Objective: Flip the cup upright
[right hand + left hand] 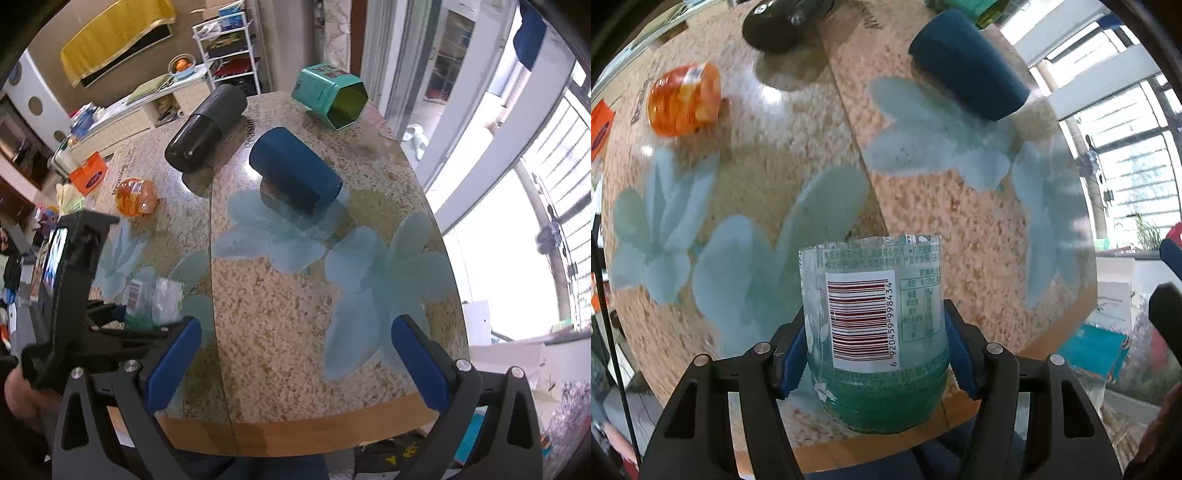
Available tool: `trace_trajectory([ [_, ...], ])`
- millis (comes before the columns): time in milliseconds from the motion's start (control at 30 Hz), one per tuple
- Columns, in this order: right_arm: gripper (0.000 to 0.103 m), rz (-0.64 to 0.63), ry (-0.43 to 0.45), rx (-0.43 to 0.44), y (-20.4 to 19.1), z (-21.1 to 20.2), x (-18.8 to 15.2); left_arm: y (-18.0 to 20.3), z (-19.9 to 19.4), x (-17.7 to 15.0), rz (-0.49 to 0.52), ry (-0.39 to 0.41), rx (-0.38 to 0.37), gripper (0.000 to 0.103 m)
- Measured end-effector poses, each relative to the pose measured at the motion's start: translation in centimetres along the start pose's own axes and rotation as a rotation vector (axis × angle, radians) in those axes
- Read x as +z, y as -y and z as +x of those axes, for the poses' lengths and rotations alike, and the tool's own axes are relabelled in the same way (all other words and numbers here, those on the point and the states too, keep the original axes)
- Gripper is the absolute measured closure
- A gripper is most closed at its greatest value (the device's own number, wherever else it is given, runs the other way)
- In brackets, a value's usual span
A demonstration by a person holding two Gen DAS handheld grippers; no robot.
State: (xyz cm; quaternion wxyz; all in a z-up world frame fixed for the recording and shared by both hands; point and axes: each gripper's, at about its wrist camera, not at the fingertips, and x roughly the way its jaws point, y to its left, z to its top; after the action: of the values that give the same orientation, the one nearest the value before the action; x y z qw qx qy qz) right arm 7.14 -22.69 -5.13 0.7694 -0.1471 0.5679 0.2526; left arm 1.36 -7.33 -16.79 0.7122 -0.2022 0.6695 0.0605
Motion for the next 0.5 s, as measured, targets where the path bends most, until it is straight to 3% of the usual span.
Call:
trace_trajectory([
  [233,0.0,-0.084,-0.019,0.032,0.7,1.8,0.7,0.2,2.2,-0.3,-0.109,0.008,-0.005,0.034],
  [500,0.0,-0.144,-0.042,0.049,1.4,3.0,1.1,0.7,3.9,-0.2,-0.16,0.015,0.001,0.034],
])
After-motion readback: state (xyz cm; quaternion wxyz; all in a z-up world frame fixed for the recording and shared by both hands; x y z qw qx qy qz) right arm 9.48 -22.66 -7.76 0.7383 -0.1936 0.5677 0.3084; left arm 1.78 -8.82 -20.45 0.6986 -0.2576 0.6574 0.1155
